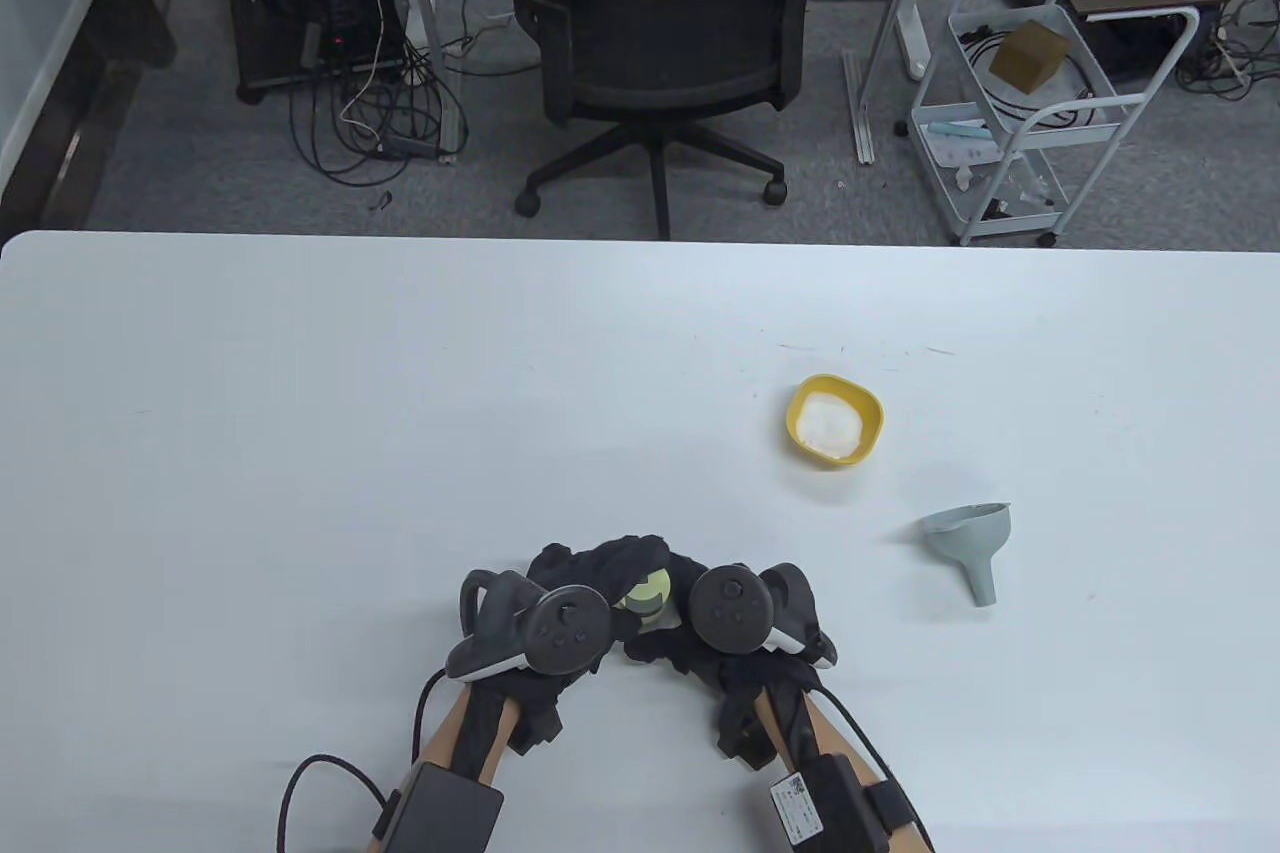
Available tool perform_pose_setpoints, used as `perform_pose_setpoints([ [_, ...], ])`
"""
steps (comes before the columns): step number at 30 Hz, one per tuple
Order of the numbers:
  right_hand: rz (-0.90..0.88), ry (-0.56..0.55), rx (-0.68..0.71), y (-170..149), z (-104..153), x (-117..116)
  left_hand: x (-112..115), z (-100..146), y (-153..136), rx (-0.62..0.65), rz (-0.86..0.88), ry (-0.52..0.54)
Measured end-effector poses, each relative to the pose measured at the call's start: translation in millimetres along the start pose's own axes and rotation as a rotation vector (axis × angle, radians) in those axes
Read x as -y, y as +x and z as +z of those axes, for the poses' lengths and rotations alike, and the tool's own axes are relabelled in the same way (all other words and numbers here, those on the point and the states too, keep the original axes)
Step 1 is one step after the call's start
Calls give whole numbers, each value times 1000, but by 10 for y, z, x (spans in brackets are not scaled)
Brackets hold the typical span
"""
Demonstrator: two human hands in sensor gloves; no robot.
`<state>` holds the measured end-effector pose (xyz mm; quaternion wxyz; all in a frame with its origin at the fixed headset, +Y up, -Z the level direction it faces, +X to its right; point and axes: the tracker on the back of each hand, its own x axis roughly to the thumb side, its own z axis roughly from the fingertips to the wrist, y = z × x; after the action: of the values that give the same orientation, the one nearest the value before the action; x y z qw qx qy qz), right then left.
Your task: Unscrew the press dispenser and pour salt into it
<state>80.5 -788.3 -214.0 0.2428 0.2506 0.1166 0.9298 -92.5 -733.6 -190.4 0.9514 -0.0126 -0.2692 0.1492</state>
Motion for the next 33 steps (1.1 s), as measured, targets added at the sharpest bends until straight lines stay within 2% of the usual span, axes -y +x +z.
perform_pose_setpoints([
  [9,1,-4,0,1,3,-2,39,33,78,-25,-73,85],
  [16,4,-5,2,1,7,-3,53,37,114,-34,-109,104],
  [22,6,-5,1,2,8,-4,96,34,154,-111,-219,174],
  [27,6,-2,0,3,11,-8,44,1,100,-154,-140,84],
  [29,5,-1,-1,2,11,-8,10,12,61,-133,-43,32],
  [31,5,-1,-1,1,11,-9,-18,8,8,-59,85,-47],
  [33,4,0,-1,0,10,-9,-34,1,-40,-3,191,-79],
])
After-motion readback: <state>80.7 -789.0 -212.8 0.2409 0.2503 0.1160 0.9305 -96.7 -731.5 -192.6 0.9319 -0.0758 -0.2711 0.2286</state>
